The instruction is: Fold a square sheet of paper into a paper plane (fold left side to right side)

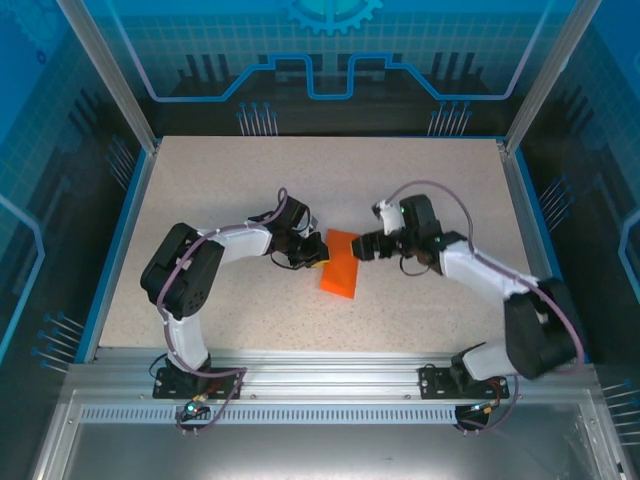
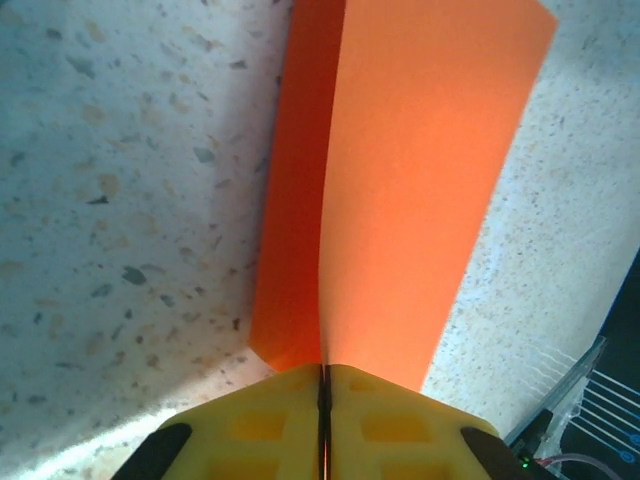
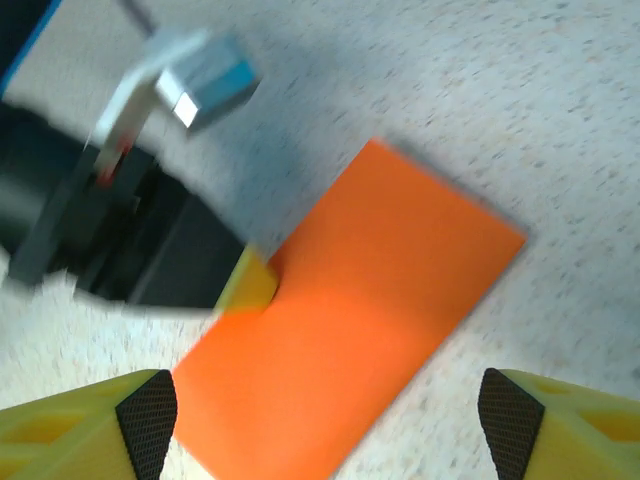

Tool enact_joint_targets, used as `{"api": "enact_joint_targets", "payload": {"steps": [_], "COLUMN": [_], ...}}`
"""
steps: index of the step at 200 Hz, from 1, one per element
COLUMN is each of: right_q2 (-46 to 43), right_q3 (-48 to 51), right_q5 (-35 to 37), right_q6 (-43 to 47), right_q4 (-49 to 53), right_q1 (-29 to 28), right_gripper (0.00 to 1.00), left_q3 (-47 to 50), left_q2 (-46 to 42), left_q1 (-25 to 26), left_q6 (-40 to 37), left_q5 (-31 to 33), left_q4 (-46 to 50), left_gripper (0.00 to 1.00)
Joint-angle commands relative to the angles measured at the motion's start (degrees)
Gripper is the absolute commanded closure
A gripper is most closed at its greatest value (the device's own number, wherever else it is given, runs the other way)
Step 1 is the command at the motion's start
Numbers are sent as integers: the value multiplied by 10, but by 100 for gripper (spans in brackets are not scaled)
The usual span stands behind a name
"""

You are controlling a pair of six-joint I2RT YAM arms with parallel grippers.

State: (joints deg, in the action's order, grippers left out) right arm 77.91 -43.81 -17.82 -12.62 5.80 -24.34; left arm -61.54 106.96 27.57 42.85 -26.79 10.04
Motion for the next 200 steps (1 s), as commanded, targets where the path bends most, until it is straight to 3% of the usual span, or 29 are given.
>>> {"api": "enact_joint_targets", "payload": {"steps": [1,34,88,125,157,200], "right_q2": [-80,-156,-48,43,98,123], "right_q3": [84,149,105,59,31,14], "right_q5": [95,225,326,386,418,433], "right_q6": [70,106,152,201,218,233], "right_q4": [-17,-35,-52,-85,-117,-134], "right_q1": [-76,-203,-319,-362,-364,-363], "right_gripper": [17,11,16,17,20,40], "left_q3": [10,9,6,-2,-4,-5], "left_q2": [-20,-19,-16,-13,-12,-10], "left_q1": [3,5,11,14,15,15], "left_q6": [24,28,39,36,35,29], "left_q5": [7,11,15,15,13,14], "left_q4": [1,9,10,22,24,30], "left_gripper": [89,90,90,90,91,91]}}
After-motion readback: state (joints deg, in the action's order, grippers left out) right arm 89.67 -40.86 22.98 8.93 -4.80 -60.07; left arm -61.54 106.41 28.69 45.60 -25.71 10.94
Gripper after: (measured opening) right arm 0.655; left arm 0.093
